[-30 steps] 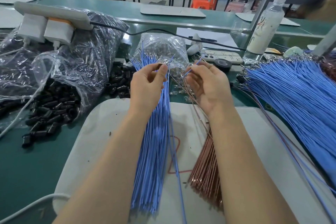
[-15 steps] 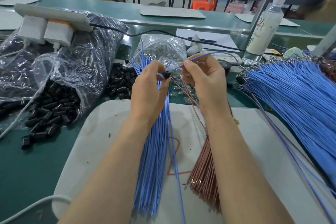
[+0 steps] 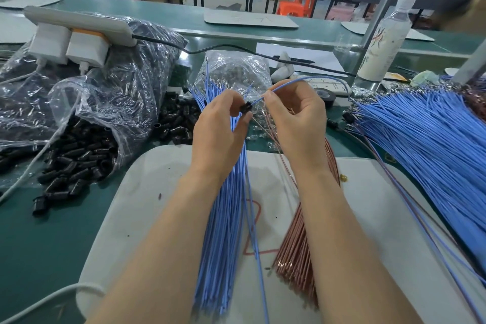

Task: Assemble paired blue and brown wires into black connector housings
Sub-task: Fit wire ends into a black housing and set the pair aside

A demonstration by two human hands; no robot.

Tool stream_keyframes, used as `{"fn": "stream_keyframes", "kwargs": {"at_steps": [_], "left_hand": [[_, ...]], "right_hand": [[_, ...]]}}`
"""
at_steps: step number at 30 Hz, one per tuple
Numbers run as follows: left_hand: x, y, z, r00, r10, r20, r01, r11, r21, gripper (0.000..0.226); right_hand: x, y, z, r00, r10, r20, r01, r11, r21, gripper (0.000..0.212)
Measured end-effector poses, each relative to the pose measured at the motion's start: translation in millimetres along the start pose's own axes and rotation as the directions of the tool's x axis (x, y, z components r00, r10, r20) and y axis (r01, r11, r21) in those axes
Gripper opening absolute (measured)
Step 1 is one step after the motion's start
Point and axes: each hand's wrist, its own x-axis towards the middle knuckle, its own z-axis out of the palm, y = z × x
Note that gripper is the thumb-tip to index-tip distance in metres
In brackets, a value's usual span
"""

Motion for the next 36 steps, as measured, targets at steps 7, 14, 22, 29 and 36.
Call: {"fn": "stream_keyframes", "kwargs": {"at_steps": [7,14,22,29,36], "left_hand": [[0.7,-2.3,1.3,0.998,-0.069,0.002,0.069,0.997,-0.03,0.01],[-0.1,-0.6,1.1,1.0,-0.007,-0.014,0.007,1.0,0.002,0.009],[-0.3,-1.0,1.5,1.0,-0.001,-0.008,0.001,1.0,0.007,0.009],[-1.2,0.2,3.0,0.998,0.059,0.015,-0.06,0.997,0.046,0.011],[-0.2,1.4,3.4,0.988,0.154,-0.008,-0.152,0.981,0.118,0.013]], "right_hand": [[2.7,-0.7,-2.5,0.996,0.026,-0.087,-0.016,0.994,0.112,0.01],[4.2,4.9,-1.7,0.986,0.1,-0.137,-0.099,0.995,0.016,0.004],[2.1,1.4,0.3,0.994,0.037,-0.102,-0.036,0.999,0.015,0.006],[-2.3,2.2,3.3,0.999,-0.045,0.002,0.045,0.992,-0.122,0.005],[0.0,1.1,1.1,0.978,0.174,0.117,-0.189,0.972,0.137,0.01]]}}
